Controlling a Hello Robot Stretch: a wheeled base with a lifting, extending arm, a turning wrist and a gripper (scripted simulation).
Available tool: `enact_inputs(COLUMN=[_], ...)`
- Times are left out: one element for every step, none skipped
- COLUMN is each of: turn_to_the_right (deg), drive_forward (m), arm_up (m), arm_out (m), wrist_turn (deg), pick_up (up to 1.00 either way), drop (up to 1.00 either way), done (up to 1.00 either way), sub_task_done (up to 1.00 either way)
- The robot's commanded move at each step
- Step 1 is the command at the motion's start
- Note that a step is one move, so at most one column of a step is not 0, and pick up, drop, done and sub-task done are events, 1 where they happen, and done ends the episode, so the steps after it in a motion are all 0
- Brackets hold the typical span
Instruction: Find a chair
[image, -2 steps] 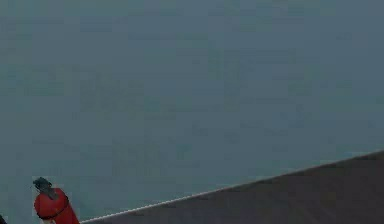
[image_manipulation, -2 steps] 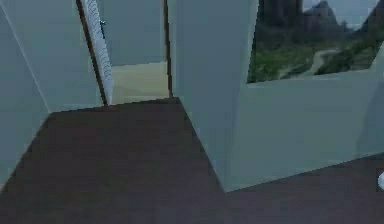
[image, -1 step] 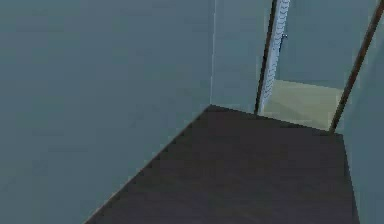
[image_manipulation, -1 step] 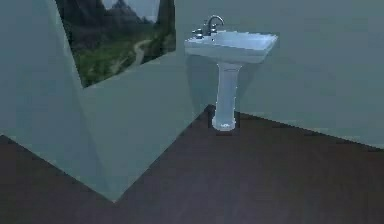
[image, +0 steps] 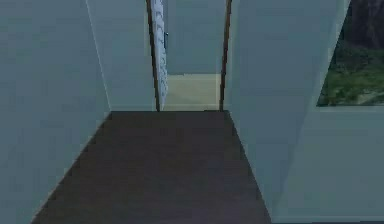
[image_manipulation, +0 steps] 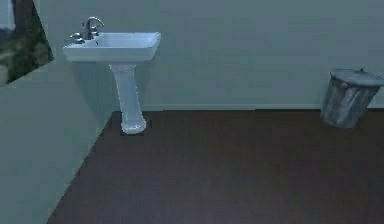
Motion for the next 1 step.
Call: enact_inputs(turn_to_the_right=[0.0], drive_forward=[1.0], arm_up=[0.0], arm_out=[0.0], wrist_turn=[0.0], pick_up=[0.0], drop=[0.0], done=[0.0], sub_task_done=[0.0])
